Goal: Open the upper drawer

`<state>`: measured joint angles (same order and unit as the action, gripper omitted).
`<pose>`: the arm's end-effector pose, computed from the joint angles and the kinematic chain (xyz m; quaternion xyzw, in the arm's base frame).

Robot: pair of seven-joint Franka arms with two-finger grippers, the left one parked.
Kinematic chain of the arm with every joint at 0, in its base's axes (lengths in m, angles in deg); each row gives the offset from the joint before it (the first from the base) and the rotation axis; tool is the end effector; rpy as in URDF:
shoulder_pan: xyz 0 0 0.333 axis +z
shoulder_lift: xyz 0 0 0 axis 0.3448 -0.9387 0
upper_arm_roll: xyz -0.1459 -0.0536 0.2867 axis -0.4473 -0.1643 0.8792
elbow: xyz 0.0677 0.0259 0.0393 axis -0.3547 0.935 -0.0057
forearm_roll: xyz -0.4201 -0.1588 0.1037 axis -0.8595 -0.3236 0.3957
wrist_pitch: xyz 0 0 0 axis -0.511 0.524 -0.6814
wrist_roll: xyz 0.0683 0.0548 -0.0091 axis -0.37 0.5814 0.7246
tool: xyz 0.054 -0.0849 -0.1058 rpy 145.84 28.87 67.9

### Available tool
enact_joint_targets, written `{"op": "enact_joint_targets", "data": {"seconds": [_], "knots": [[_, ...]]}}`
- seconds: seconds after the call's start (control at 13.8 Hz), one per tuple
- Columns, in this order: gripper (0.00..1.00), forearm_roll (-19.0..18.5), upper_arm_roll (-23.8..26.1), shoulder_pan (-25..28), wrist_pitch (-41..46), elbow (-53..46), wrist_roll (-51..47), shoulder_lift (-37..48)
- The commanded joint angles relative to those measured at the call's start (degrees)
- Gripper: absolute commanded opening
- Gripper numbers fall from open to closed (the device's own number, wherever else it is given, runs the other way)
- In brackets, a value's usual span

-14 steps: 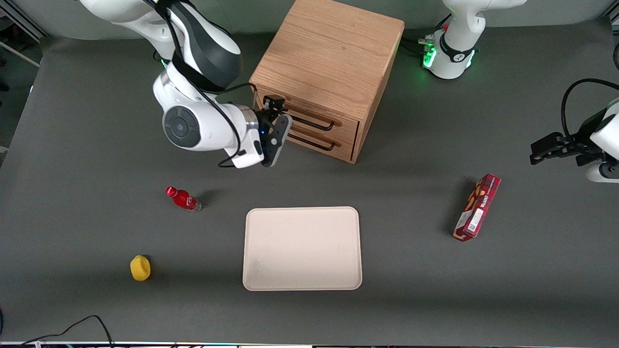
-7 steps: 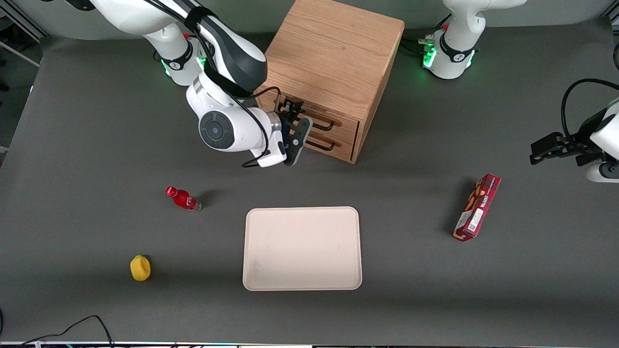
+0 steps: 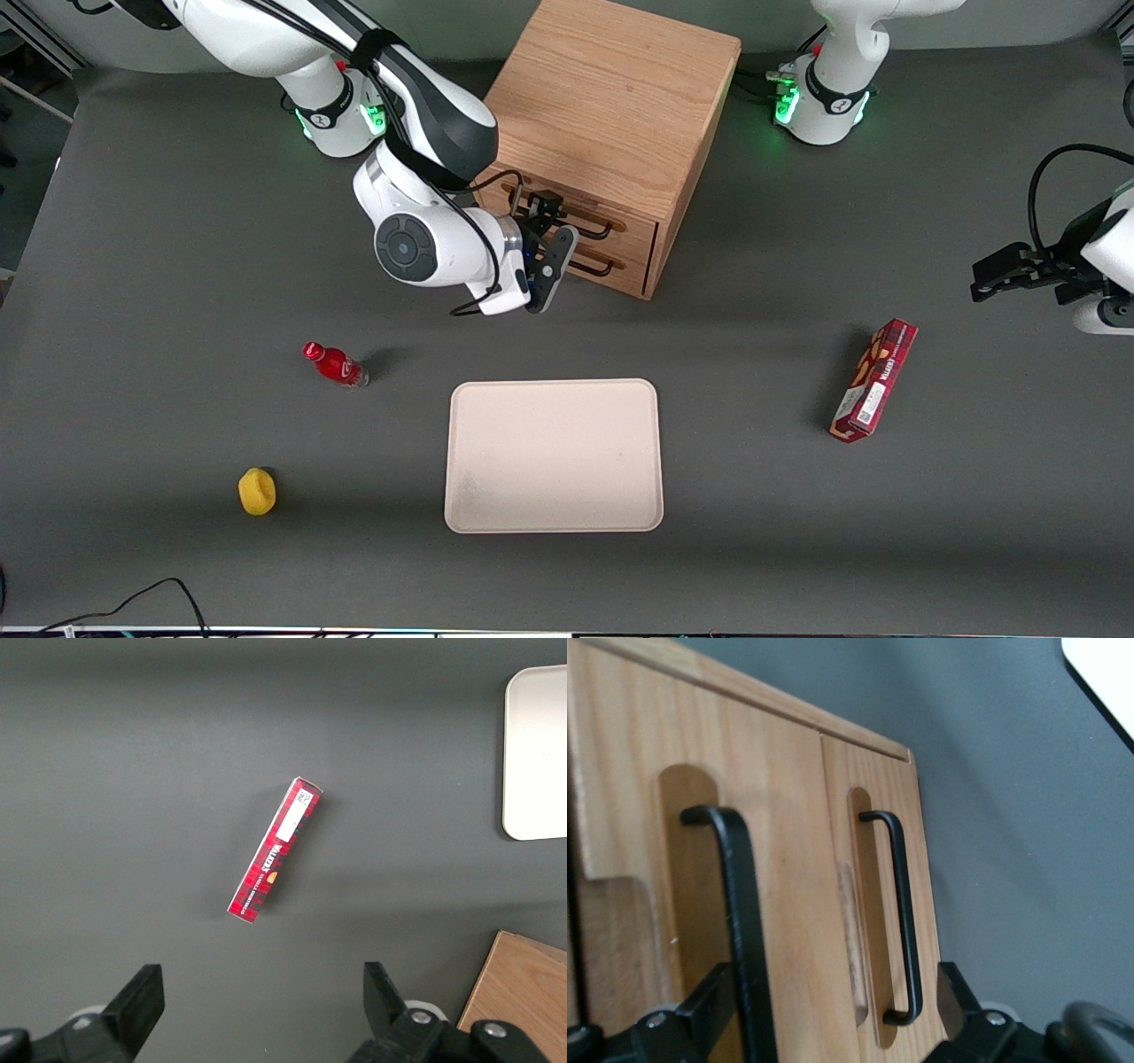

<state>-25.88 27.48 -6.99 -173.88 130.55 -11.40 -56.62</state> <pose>0.5363 0.4846 0.3146 -0.8470 -0.4427 0.1192 0.2691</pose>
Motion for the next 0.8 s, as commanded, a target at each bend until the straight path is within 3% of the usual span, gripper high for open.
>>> {"op": "enact_joint_targets", "data": {"seconds": [0.0,0.29,0.51,0.73], "knots": [[1.00,-1.96,0.22,0.79,-1.80,-0.91,-2.84,-1.54],[1.00,-2.41,0.14,0.62,-2.77,-3.71,-3.10,-3.83],[1.00,-6.61,-0.13,0.09,-1.11,-8.45,-3.10,-6.90],[1.00,-7.15,-0.74,-0.17,2.84,-14.25,-3.01,-9.89]]}}
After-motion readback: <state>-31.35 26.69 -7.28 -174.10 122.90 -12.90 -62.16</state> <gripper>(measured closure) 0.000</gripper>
